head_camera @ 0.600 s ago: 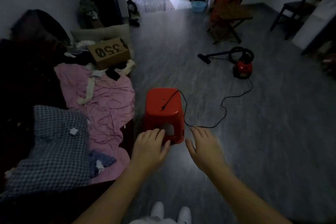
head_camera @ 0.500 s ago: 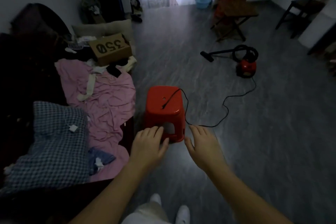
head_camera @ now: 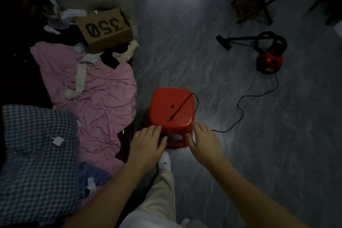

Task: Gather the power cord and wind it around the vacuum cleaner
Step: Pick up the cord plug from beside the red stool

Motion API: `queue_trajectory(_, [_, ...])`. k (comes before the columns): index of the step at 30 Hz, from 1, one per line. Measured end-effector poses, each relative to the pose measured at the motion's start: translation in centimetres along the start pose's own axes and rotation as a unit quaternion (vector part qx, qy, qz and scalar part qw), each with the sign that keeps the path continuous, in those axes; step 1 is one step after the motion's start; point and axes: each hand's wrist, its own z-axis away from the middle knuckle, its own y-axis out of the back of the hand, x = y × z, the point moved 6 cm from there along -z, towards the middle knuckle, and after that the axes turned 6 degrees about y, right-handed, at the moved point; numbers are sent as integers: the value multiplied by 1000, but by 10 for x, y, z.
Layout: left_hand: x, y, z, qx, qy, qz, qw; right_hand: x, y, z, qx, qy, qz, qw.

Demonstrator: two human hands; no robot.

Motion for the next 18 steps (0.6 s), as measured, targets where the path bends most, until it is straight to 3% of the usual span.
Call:
queue_trajectory(8, [-33, -27, -110, -66, -13, -9, 998, 17, -21, -114, -54, -36, -17, 998])
queue_trajectory(18, [-58, -118, -180, -127, 34, 5, 991, 71, -102, -220, -129, 5, -27, 991])
